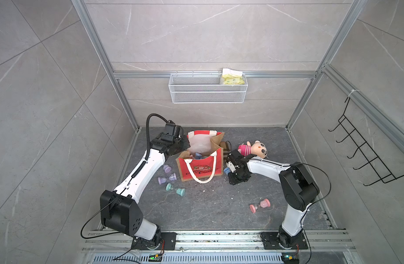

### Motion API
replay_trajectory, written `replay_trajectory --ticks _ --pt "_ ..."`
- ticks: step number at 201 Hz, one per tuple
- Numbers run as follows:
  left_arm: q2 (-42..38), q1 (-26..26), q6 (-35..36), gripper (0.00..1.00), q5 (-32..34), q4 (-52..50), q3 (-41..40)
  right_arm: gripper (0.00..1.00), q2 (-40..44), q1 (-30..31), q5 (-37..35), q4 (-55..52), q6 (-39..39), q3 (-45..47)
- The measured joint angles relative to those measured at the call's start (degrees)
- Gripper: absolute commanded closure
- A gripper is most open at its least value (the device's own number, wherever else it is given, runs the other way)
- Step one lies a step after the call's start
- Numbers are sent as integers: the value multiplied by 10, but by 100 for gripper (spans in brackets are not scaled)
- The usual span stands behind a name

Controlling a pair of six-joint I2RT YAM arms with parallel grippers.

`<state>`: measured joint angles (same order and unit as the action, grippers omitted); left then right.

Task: Put the hourglass into the canvas bag
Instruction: Pick up the hourglass from the center of the board, then place the hourglass in the canvas bag.

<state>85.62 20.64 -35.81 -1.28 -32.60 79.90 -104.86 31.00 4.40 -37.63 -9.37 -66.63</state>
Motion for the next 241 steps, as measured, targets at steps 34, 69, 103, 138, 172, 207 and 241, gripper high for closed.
replay_trajectory --ticks 34,69,103,138,172,207,241 --pt "0 0 -4 100 -3 1 0 73 57 -35 21 -1 -16 22" --pt "-2 6 -9 100 -3 0 0 77 117 -42 23 -8 -25 25" --pt "-7 10 -9 100 -1 -4 0 80 160 -42 12 -34 -40 21" --pt "-11 10 -8 100 3 -9 0 83 210 -42 -14 -85 -58 -28" --pt "-19 10 -7 100 9 -9 -7 86 242 -22 -41 -125 -72 -120" --pt "-28 11 -6 100 14 -17 -12 89 244 36 -65 -150 -84 -212" --pt "-29 11 -6 100 17 -19 -12 89 218 91 -73 -162 -95 -301"
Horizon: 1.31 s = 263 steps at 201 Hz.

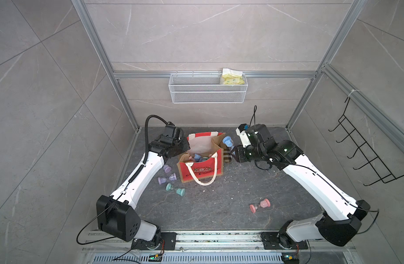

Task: Put the hourglass into the canvas bag
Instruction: Place the hourglass in the canvas bag.

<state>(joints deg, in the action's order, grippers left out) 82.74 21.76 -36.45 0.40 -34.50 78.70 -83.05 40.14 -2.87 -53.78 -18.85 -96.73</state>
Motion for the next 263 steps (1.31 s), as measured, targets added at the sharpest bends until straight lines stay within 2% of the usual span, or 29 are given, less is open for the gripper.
replay_trajectory --ticks 60,178,231,263 --pt "0 0 0 100 -1 1 0 89 -152 63 -6 1 -12 -143" --pt "4 0 -30 100 13 10 2 93 -420 68 -42 -23 -52 -325" --pt "5 1 -44 100 40 14 -2 91 -455 75 -61 -30 -56 -342" --pt "5 1 -53 100 48 29 -12 84 -460 79 -74 -28 -56 -342"
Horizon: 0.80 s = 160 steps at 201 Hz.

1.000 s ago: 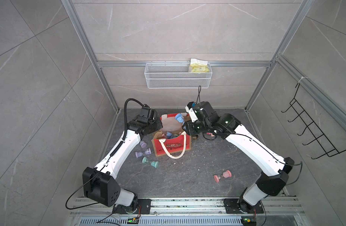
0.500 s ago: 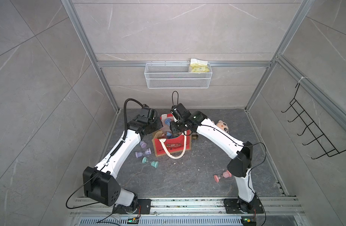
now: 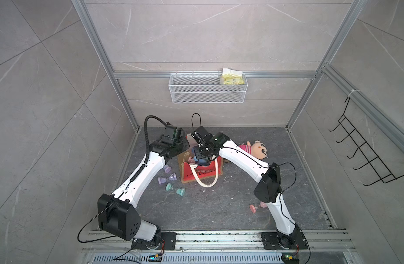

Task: Put the hourglass into the canvas bag
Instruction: Place the hourglass in the canvas bag.

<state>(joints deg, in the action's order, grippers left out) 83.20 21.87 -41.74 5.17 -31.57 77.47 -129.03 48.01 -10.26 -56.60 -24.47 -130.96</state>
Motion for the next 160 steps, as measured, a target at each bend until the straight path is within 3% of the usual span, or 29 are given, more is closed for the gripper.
replay_trajectory --ticks 48,160 --pt "0 0 -5 100 2 3 -2 60 -1 3 -9 0 0 0" --pt "2 -1 -5 100 -7 4 0 29 15 7 -10 12 0 21"
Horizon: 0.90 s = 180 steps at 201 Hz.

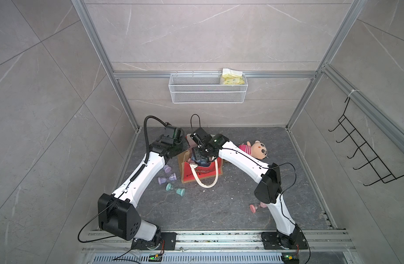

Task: Put the hourglass into the canvas bag
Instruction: Place the hourglass in the canvas bag.

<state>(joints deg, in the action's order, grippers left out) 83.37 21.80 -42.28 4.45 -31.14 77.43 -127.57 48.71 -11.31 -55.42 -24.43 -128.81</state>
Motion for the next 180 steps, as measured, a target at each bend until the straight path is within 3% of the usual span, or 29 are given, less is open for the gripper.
replay_trajectory --ticks 21,93,143,180 --pt "2 0 0 100 0 0 1 26 19 0 5 0 0 17" --pt "11 -2 2 76 0 0 17 18 143 0 41 38 0 72" --pt "13 -2 17 53 1 -7 41 14 210 0 50 46 -1 89" --pt "6 -2 46 34 0 -18 54 6 288 -1 -1 1 -32 137"
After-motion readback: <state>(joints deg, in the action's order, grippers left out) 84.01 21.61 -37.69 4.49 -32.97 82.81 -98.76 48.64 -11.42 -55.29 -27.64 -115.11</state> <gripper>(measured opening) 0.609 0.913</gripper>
